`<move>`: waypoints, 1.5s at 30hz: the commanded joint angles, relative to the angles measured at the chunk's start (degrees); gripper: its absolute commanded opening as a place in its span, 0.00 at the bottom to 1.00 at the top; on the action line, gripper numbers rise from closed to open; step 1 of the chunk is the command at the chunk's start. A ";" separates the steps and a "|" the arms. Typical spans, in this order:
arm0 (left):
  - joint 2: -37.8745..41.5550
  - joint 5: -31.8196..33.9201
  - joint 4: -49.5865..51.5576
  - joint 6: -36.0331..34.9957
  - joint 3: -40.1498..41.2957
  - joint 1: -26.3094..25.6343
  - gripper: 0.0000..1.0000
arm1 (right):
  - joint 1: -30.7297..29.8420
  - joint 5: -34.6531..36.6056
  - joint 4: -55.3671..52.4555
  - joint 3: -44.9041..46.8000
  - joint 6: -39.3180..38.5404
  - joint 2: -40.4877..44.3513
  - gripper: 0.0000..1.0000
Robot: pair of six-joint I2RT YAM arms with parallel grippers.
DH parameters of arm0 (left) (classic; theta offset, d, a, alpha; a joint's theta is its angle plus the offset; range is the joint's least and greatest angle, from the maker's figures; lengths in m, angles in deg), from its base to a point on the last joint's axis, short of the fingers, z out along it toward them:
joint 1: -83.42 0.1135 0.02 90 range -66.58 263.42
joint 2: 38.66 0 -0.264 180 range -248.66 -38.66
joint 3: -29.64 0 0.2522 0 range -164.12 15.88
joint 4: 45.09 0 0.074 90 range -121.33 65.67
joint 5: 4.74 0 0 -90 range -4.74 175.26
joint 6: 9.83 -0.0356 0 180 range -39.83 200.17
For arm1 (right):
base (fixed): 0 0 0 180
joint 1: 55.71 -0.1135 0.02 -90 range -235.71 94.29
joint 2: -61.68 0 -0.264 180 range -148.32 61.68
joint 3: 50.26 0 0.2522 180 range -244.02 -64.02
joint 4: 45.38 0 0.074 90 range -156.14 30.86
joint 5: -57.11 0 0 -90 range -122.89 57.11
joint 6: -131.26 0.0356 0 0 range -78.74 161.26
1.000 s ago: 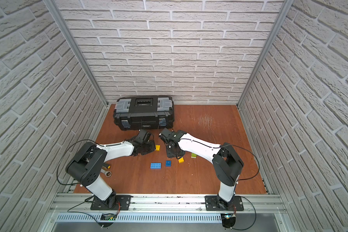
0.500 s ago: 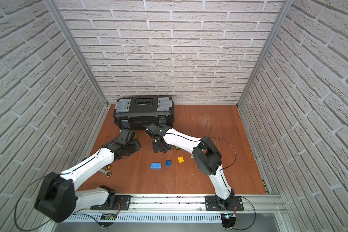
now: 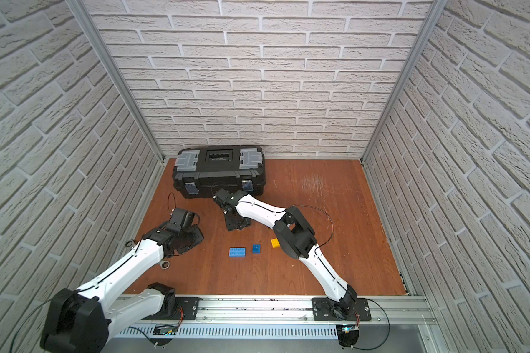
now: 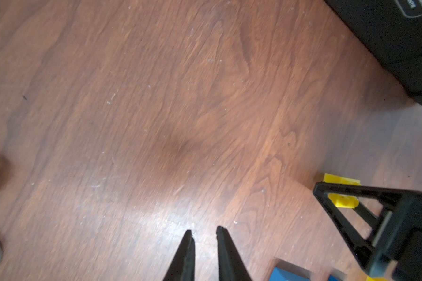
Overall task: Assemble the number 4 with lego
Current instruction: Pick up the lego brick from the center of the board, then assemble the lego brick with the lego brick.
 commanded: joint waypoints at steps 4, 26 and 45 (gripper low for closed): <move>-0.81 -1.59 -1.10 -1.17 0.82 0.46 0.21 | -0.29 4.11 -4.54 -4.03 -1.30 -2.23 0.43; -4.25 -5.61 -4.03 -4.16 -2.19 0.20 0.23 | -2.22 9.37 5.38 35.08 -4.32 38.88 0.02; -9.95 -10.83 -12.25 -2.30 -0.67 -8.42 0.13 | 1.75 6.33 10.95 52.03 -5.46 42.23 0.02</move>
